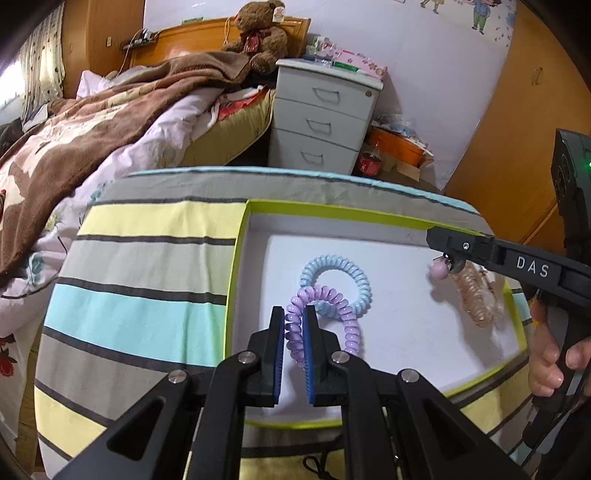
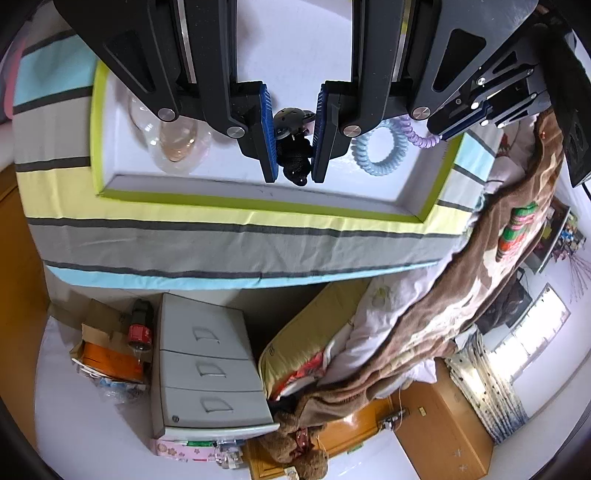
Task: Organize jewelry
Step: 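Carry both items into the green box while the left gripper releases the lilac coil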
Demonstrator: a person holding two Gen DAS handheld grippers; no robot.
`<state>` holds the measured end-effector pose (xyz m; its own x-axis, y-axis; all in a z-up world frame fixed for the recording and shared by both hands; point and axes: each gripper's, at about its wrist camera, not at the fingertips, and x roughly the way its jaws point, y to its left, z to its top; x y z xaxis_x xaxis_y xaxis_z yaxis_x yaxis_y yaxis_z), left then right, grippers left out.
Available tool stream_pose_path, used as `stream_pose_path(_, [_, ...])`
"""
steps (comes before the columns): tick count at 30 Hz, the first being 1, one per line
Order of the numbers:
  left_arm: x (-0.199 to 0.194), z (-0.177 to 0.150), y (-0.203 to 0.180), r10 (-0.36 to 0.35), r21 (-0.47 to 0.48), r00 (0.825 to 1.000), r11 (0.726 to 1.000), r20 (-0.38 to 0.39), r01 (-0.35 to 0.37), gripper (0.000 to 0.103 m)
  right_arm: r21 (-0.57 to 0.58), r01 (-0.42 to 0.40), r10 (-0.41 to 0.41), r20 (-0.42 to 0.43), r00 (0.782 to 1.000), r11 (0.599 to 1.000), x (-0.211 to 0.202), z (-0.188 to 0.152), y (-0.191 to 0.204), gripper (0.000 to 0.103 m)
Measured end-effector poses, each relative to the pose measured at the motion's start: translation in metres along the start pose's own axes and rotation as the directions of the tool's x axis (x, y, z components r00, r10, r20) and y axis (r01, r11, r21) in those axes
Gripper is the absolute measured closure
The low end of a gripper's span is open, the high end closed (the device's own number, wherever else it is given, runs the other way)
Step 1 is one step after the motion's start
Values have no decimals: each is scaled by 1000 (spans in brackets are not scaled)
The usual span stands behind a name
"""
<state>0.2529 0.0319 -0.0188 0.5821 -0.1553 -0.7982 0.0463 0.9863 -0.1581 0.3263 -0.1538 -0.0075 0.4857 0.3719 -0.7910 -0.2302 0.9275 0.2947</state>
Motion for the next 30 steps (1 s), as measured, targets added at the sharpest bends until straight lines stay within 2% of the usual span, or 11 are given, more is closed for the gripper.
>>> stream_pose_path(17, [13,1,0,28,2,999,1000,-24,-28,92,-67,100,-103,-38,994,993,23,4,8,84])
stream_pose_path(30, [15,1,1,25,-1,999,1000,-31,-25,90,-66,119,-123,-53,991,991,29,7,8,84])
